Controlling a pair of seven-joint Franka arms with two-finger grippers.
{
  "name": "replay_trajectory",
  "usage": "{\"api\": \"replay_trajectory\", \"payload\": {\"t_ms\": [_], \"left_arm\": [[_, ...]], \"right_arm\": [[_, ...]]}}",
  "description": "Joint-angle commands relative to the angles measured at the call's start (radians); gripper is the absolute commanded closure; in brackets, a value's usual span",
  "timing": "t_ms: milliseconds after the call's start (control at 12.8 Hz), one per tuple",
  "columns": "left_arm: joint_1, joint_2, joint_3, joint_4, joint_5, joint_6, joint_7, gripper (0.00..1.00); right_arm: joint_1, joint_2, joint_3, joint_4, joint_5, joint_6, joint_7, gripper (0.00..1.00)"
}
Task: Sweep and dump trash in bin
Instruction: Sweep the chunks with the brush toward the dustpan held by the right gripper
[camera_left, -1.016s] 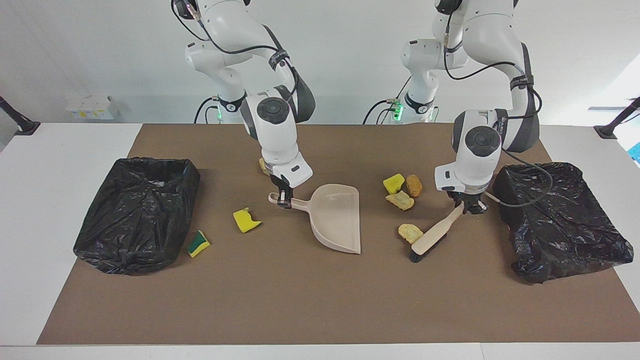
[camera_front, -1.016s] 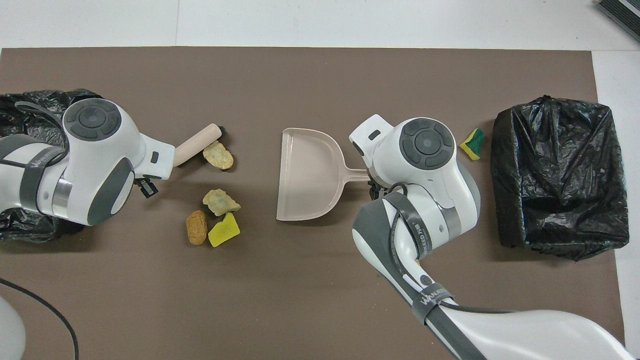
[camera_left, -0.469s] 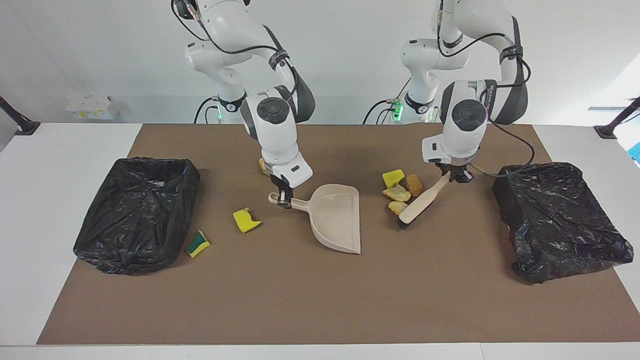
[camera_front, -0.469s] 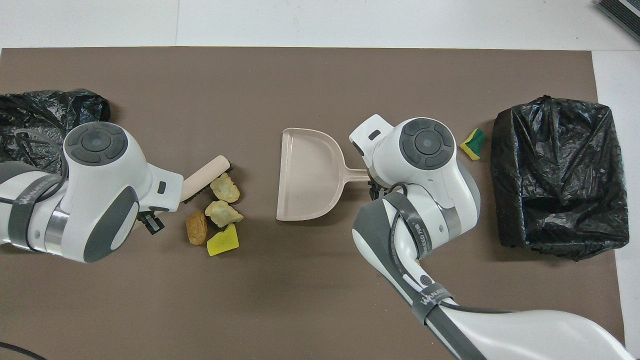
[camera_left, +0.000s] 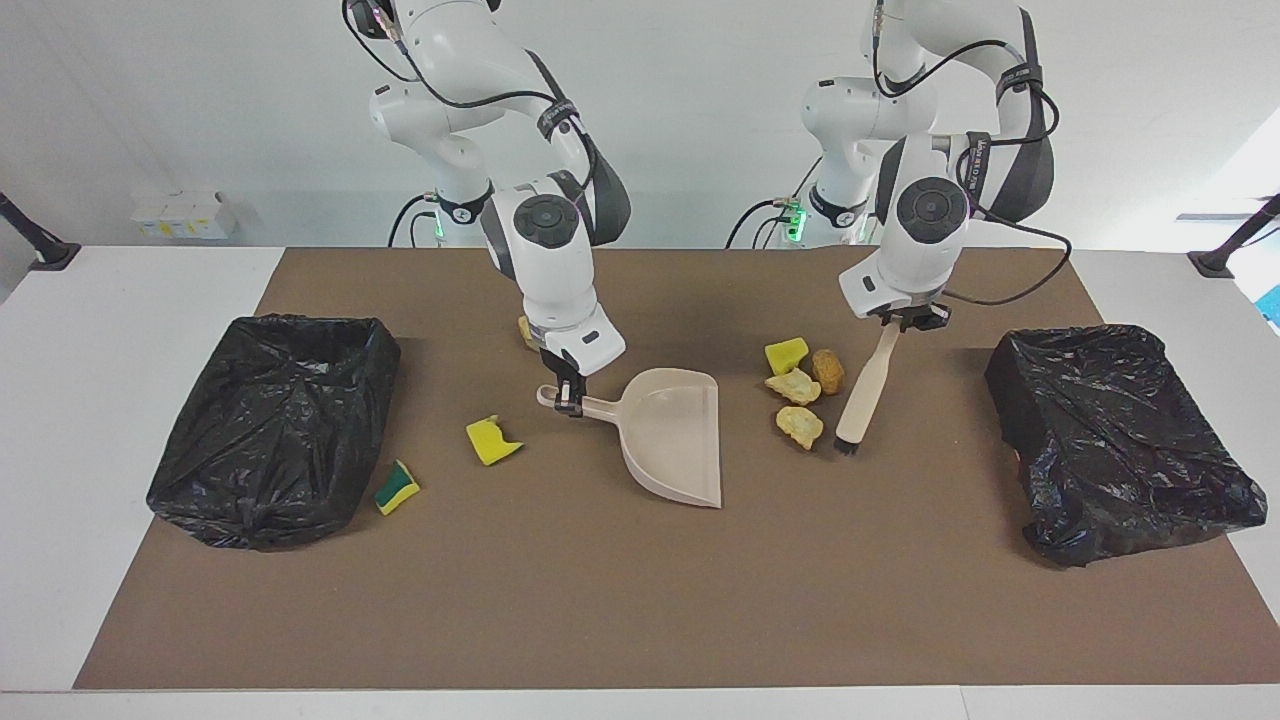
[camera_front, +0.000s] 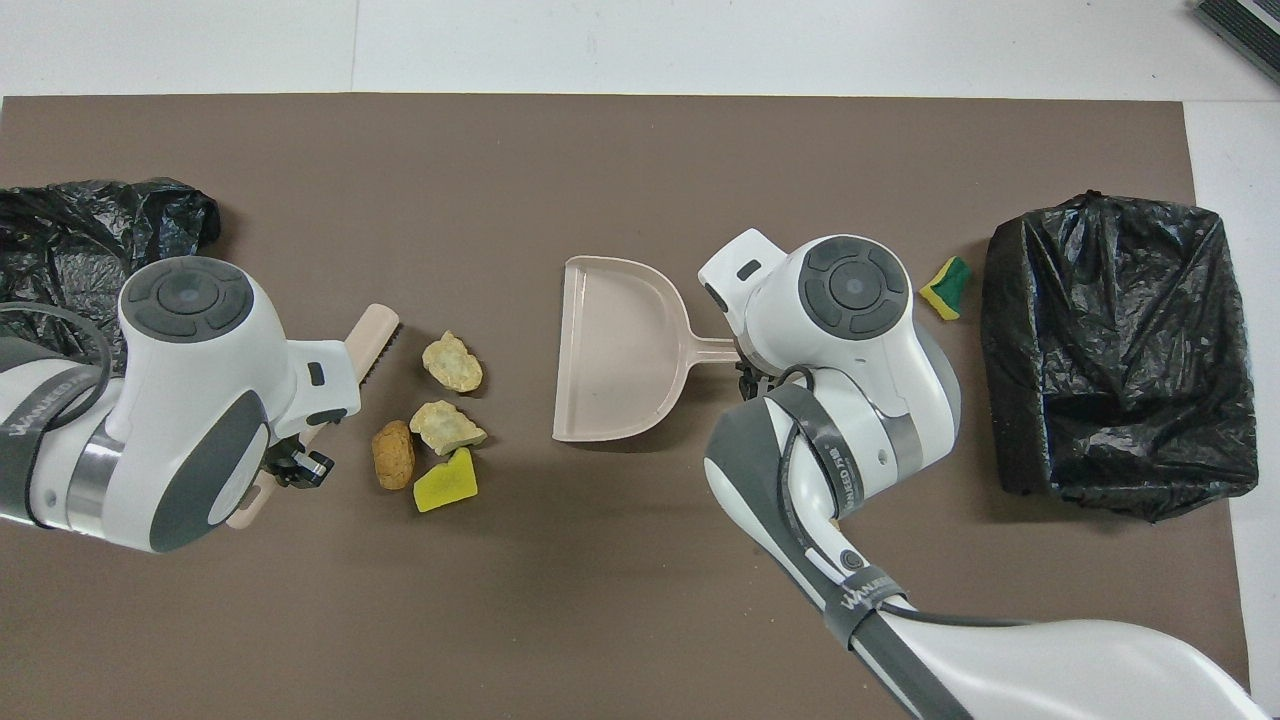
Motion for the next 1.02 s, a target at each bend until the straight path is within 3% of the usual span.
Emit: {"api": "replay_trajectory", "payload": {"t_ms": [0,234,469,703,938], "left_arm": [[-0.013,-0.079,0.006,-0.088,-0.010,-0.018,-0.264,1.00],[-0.064,-0.156,-0.003,-0.200,-0.085,-0.002,-0.566,1.00],[-0.099,-0.197,-0.006,-0.256,-0.234,0.005,-0.757,1.00],[-0.104,-0.251,-0.023,-0.346,-0.325,0.090,-0.791,1.00],[-0.113,-0.244,-0.023,-0.372,-0.381,0.167,-0.745,1.00]], "right_arm": [[0.002,-0.006,0.002,-0.016,-0.009,0.006,-0.060,1.00],[0.032,-0.032,0.008,-0.055,-0.007,-0.017,-0.158,1.00],[0.055,-0.045,0.007,-0.070,-0.009,-0.026,-0.179,1.00],[0.071,-0.052,0.005,-0.078,-0.012,-0.041,-0.116,1.00],[0.087,-0.056,0.007,-0.078,-0.065,-0.040,-0.011,1.00]]}}
